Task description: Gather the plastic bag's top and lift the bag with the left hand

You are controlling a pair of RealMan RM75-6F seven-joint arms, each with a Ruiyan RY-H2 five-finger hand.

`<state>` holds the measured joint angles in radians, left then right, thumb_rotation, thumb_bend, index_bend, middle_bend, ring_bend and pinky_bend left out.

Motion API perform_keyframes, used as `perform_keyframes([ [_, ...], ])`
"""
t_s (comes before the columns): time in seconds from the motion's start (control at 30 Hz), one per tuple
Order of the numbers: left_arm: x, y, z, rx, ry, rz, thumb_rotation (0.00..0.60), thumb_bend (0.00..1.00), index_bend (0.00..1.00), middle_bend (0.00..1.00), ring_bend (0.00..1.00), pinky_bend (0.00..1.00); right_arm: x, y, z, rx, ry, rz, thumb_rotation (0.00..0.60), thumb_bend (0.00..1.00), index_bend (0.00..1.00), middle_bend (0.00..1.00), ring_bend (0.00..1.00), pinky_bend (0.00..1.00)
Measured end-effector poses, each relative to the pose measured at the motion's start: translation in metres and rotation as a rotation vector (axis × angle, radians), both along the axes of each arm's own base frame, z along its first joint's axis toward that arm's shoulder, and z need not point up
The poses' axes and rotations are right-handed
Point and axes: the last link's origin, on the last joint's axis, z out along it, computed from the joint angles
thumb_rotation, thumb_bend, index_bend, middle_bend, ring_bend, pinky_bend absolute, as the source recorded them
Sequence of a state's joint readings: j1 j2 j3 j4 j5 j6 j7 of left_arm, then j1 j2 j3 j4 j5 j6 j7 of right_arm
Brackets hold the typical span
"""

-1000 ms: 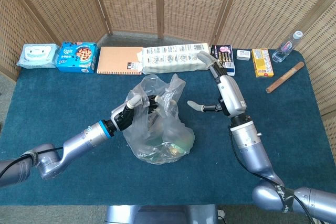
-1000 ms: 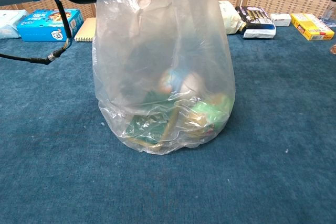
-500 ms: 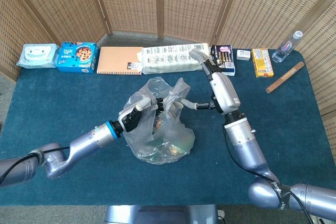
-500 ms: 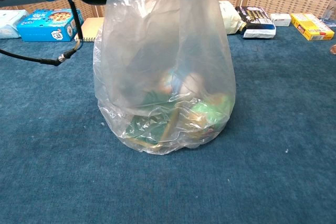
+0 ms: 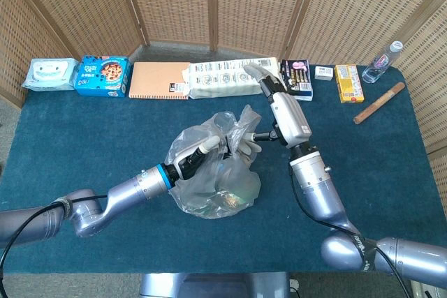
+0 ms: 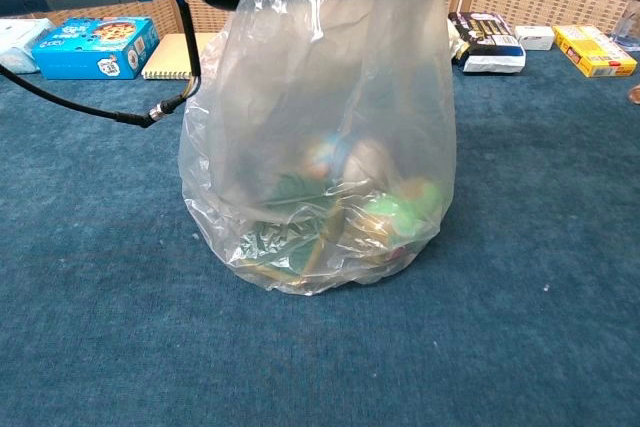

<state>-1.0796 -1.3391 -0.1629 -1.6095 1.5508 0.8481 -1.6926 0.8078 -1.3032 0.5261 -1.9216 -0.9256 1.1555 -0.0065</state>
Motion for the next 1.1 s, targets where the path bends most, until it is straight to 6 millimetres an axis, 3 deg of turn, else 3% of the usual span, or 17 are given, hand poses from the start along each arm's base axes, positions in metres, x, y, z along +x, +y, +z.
perform_keyframes([
  [0.17, 0.002, -0.001, -0.005, -0.010, 0.013, -0.004, 0.000, 0.17, 0.34, 0.23, 0.35, 0.19, 0.002, -0.003, 0.003, -0.013, 0.004, -0.003, 0.600, 0.02, 0.02, 0.07, 0.01, 0.05],
  [0.4, 0.004, 0.002, -0.005, -0.006, -0.003, 0.023, 0.000, 0.17, 0.37, 0.26, 0.37, 0.28, 0.004, -0.004, 0.002, -0.013, 0.001, -0.005, 0.600, 0.02, 0.02, 0.07, 0.01, 0.05],
  [0.77, 0.015, -0.004, -0.012, -0.022, -0.009, 0.015, 0.000, 0.17, 0.37, 0.26, 0.35, 0.22, 0.014, -0.005, -0.001, -0.013, 0.000, 0.001, 0.600, 0.02, 0.02, 0.07, 0.01, 0.05],
  [0.87, 0.017, -0.005, -0.012, -0.025, -0.018, 0.008, 0.000, 0.17, 0.41, 0.29, 0.38, 0.29, 0.015, -0.006, -0.003, -0.012, 0.005, -0.001, 0.600, 0.02, 0.02, 0.07, 0.01, 0.05],
  [1.1, 0.015, -0.001, -0.008, -0.021, -0.040, 0.040, 0.000, 0.23, 0.56, 0.48, 0.59, 0.50, 0.010, -0.011, -0.002, -0.024, 0.017, -0.022, 0.600, 0.02, 0.02, 0.07, 0.01, 0.05],
])
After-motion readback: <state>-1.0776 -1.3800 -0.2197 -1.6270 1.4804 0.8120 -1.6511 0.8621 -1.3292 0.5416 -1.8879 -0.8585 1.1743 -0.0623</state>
